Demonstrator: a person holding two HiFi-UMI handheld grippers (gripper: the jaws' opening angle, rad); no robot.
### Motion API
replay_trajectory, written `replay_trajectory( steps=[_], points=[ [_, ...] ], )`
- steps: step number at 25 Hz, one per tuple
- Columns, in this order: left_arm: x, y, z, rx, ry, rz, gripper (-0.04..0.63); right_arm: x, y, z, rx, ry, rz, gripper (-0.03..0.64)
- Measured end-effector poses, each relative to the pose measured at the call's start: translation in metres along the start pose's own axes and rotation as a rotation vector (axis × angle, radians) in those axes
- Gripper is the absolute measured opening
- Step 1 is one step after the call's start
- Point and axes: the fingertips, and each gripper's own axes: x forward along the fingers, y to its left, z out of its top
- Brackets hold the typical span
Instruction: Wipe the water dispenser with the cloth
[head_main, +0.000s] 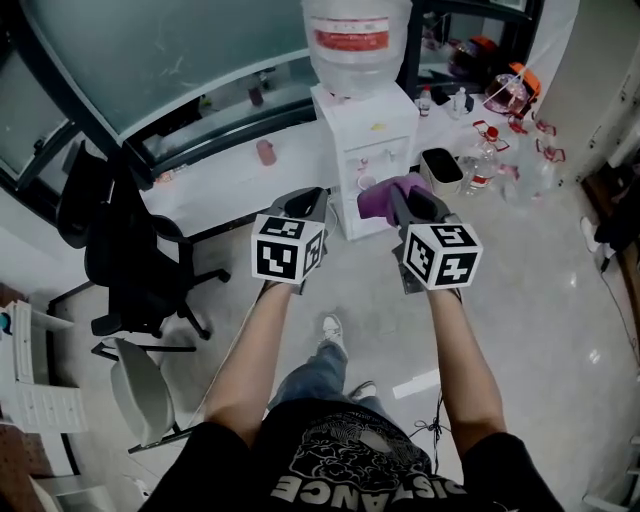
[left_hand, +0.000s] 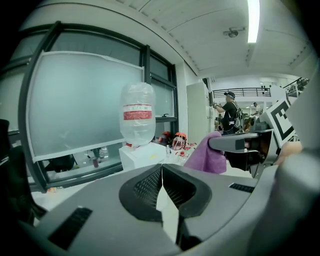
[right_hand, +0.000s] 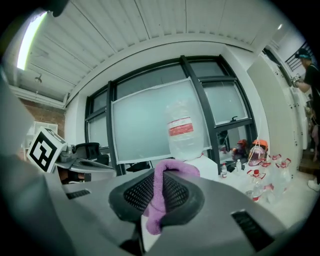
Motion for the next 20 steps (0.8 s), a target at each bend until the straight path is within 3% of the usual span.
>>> replay_trajectory(
  steps=[10,20],
  points=[
    [0.091,0.066,-0.005,-0.021,0.011,-0.007,0.026,0.134,-0.010,-0.018,0.031,0.049,0.056,0.032],
    [0.189,0.132,-0.021,-0.062,0.070,-0.046,0.026,0.273,-0.044,-0.065,0.160,0.134,0.026,0.032]
  ],
)
